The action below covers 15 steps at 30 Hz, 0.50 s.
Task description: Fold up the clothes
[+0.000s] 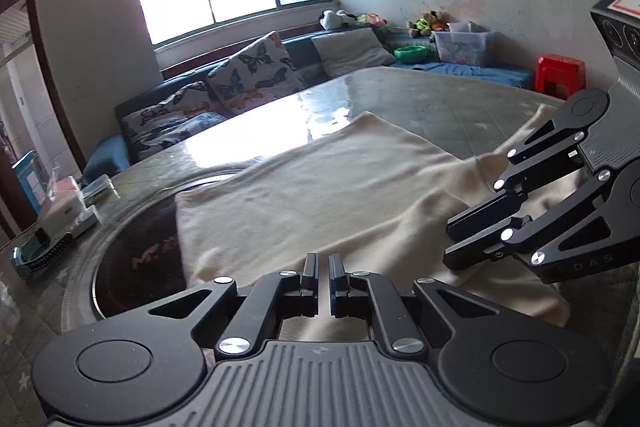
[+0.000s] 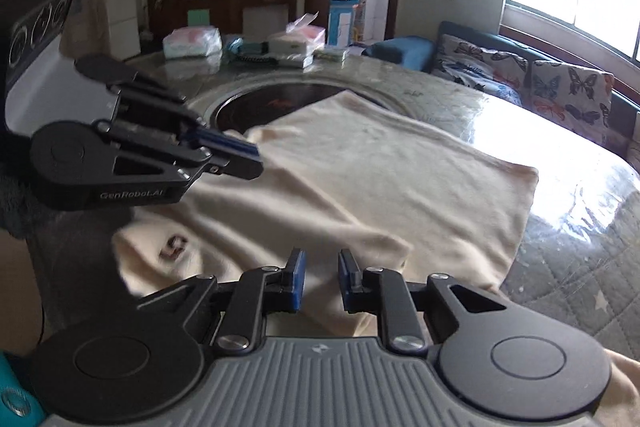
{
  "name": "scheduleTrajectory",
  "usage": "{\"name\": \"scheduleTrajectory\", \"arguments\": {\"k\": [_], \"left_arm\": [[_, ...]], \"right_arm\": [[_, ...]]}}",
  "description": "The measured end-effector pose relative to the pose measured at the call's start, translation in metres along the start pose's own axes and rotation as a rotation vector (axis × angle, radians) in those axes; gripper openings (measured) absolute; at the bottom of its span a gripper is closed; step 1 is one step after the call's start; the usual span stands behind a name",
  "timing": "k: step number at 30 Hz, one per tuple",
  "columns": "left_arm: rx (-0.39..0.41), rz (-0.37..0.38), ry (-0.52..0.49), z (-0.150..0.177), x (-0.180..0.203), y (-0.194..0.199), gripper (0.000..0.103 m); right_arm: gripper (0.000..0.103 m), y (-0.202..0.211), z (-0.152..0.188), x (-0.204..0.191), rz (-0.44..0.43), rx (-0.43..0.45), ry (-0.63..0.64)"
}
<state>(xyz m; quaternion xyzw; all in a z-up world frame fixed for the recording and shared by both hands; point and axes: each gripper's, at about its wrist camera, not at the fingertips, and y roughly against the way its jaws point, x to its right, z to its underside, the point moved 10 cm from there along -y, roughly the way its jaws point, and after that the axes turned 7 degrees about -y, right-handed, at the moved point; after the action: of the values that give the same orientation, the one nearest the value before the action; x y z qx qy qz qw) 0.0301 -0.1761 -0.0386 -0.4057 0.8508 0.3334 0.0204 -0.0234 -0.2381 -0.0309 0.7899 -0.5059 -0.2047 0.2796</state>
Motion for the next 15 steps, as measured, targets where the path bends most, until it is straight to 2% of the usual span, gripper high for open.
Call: {"name": "scheduleTrajectory", "arguments": {"k": [4, 7, 12, 15], "left_arm": [[-0.020, 0.022, -0.021, 0.004, 0.012, -0.007, 0.007], [-0.030, 0.008, -0.034, 0.007, 0.018, -0.009, 0.007], [-0.024, 0.011, -0.011, 0.000, 0.020, -0.004, 0.008], [-0.006, 0.025, -0.015, -0.009, 0.030, -0.001, 0.017]], "right_arm": [[0.017, 0.010, 0.009, -0.001, 0.006, -0.005, -0.008], [0.017, 0.018, 0.014, 0.001, 0.012, 0.004, -0.017], [0.018, 0.045, 0.015, 0.032, 0.049, 0.062, -0.165], [0.018, 0.063, 0.022, 0.068, 0.123, 0.091, -0.268]]}}
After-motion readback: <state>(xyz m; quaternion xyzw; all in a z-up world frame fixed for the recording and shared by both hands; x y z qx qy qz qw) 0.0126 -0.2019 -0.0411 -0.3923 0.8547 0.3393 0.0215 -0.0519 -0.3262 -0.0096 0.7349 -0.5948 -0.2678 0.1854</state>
